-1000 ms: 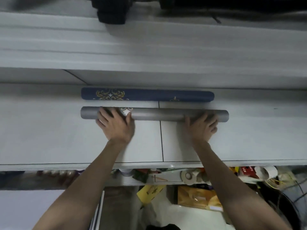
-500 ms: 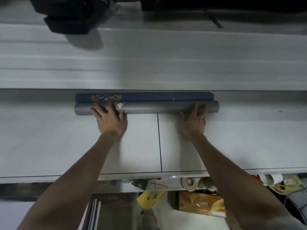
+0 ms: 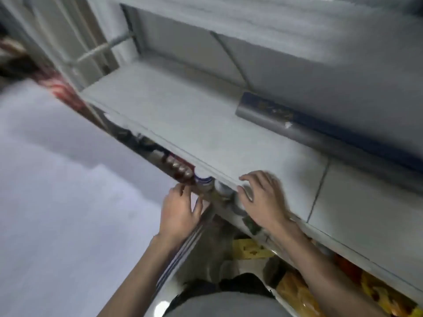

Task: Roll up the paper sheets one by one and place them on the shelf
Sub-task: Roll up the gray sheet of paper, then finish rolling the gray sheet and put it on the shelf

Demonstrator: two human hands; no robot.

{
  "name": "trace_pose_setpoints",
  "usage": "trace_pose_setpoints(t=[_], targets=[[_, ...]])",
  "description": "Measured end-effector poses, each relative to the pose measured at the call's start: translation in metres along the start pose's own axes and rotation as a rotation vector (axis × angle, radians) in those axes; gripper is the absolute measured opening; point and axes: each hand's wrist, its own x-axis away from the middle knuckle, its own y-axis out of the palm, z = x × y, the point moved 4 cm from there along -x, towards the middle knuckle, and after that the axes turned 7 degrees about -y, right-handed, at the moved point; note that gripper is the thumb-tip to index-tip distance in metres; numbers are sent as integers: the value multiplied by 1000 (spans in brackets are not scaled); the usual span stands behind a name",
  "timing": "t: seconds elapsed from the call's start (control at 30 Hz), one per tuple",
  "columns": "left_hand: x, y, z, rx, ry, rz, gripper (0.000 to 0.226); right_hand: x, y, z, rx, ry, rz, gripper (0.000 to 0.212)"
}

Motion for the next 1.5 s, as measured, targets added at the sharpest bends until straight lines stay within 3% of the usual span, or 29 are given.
trace_pose_setpoints(t=[0.17, 0.3, 0.43, 0.53, 0.67, 0.77, 0.87, 1.07, 1.17, 1.27, 1.5], targets=[[107, -8, -121, -104, -431, -77, 36, 12, 89, -83, -113, -252, -381, 24], [181, -1, -175, -124, -659, -102, 41, 25, 142, -132, -114, -483, -632, 30], [234, 12, -197, -90, -747, -200, 46, 36, 178, -164, -104, -671, -901, 40], [258, 20, -202, -46, -760, -262, 36, 43, 190, -176, -51, -813, -1020, 30], [273, 25, -207, -42, -804, -241, 30, 41, 197, -183, -16, -899, -1064, 22], [271, 20, -210, 71, -896, -154, 26, 35, 195, -184, -92, -802, -1060, 22], [265, 13, -214, 157, -954, -67, 5, 28, 194, -187, -166, -725, -1026, 18], [254, 11, -221, 98, -743, 33, 19, 27, 205, -191, -245, -861, -869, 23], [259, 17, -222, 73, -693, 16, 38, 29, 210, -181, -281, -942, -839, 27], [262, 25, -223, 62, -701, 22, 33, 31, 214, -173, -237, -1060, -838, 41], [263, 24, -232, 55, -705, 76, 16, 29, 215, -169, -262, -1078, -696, 33]])
